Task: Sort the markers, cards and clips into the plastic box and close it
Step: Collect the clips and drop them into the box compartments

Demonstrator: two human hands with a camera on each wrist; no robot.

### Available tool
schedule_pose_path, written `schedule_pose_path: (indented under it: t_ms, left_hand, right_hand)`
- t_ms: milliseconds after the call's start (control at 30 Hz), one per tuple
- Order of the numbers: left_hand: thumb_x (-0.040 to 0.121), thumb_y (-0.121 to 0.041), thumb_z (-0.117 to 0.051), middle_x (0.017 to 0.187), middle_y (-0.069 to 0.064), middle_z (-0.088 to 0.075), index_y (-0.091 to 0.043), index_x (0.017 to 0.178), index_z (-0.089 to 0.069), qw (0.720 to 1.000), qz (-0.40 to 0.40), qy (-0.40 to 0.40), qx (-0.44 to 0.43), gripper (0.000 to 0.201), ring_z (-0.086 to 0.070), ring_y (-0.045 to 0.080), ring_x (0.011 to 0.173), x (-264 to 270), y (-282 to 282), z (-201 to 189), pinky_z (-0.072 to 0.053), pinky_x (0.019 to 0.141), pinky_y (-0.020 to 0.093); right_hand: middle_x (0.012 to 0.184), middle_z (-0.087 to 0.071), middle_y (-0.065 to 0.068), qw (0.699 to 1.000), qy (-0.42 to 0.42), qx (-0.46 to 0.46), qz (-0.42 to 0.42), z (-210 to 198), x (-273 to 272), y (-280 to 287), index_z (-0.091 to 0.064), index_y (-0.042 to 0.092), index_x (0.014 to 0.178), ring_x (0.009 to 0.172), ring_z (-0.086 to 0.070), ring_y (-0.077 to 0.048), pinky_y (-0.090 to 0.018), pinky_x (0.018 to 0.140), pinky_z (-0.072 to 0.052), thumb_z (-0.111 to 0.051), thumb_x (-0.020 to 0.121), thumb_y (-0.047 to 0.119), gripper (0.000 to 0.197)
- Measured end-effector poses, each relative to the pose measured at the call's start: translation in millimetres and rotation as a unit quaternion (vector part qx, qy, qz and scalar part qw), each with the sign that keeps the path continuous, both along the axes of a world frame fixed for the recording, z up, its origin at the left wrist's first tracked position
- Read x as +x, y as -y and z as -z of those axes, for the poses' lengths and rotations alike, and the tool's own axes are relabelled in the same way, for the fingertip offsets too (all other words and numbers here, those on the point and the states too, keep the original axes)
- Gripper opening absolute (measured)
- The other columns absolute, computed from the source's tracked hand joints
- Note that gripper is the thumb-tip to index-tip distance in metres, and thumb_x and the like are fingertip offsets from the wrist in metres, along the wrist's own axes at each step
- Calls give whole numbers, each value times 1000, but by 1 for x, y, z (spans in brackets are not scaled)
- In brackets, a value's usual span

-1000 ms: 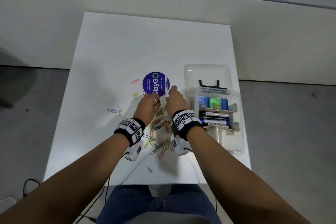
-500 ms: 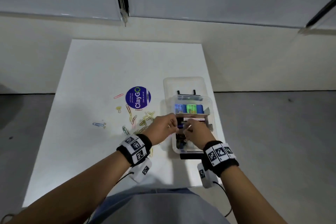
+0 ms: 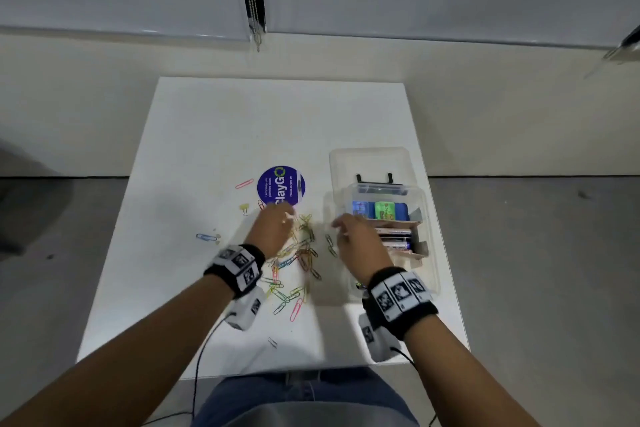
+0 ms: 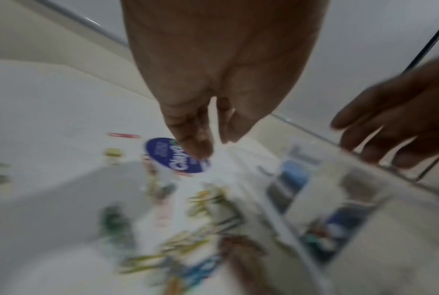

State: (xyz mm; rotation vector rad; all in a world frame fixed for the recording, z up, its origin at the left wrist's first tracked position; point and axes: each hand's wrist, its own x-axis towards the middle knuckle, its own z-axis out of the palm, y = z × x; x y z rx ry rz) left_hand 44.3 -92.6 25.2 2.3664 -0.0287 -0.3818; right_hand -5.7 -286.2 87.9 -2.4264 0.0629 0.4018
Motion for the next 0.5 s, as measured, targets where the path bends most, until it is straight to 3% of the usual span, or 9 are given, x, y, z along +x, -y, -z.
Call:
schedule_pose_path:
  t_ms: [67, 133, 200, 267, 367, 433, 500]
  left_hand:
    - [90, -8, -54, 123, 22, -49, -7, 121, -54, 991, -63, -25, 113, 31, -55, 35, 106, 7, -37, 27, -45, 94, 40]
    - [90, -13, -55, 133, 24, -38, -5, 131, -45, 965, -132, -71, 213, 43, -45, 41, 118, 3, -71, 45, -41, 99, 47]
    - [93, -20, -52, 143, 24, -27, -3, 137, -35, 945, -176, -127, 243, 50, -36, 41, 126, -8, -92, 54, -36, 103, 49]
    - [97, -25, -47, 149, 25, -19, 0, 143, -25, 947, -155, -153, 237, 57, -25, 42, 136, -22, -101, 67, -30, 110, 48]
    - [102, -23, -35, 156, 30, -9, 0, 147, -25, 960, -30, -134, 245, 52, -8, 49, 143, -44, -95, 78, -15, 119, 52]
    - [102, -18, -36, 157, 29, -8, 5, 148, -19, 972, 17, -110, 209, 54, -3, 44, 147, -54, -84, 76, -7, 122, 48]
    - [101, -15, -40, 156, 27, -16, 4, 148, -20, 983, 16, -74, 168, 55, -11, 38, 148, -49, -81, 70, -13, 123, 42]
  right_hand:
    - [131, -48, -8, 999, -38, 14, -30, 7, 10, -35, -51, 15, 129, 114, -56, -25, -36, 101, -46, -46, 94, 6, 37]
    - [142, -34, -13, 995, -85, -18, -46, 27, 18, -66, -39, 14, 140, 126, -46, -31, -42, 105, -42, -45, 91, 4, 50]
    - [154, -16, -16, 988, -133, -78, -28, 51, 25, -83, -25, 14, 147, 137, -32, -37, -46, 110, -36, -48, 91, 7, 61]
    - [157, -6, -20, 976, -183, -115, 21, 72, 27, -87, -17, 12, 150, 140, -24, -41, -51, 113, -30, -49, 90, 11, 68]
    - [152, -16, -26, 966, -205, -155, 41, 94, 18, -89, -23, 5, 146, 138, -28, -42, -51, 111, -33, -47, 88, 12, 63]
    - [148, -26, -25, 968, -180, -174, 13, 100, 10, -93, -31, 4, 142, 134, -32, -40, -48, 109, -35, -47, 87, 9, 58]
    - [142, -34, -20, 973, -167, -162, -7, 100, 6, -97, -35, 7, 140, 128, -38, -38, -46, 106, -38, -47, 85, 6, 55]
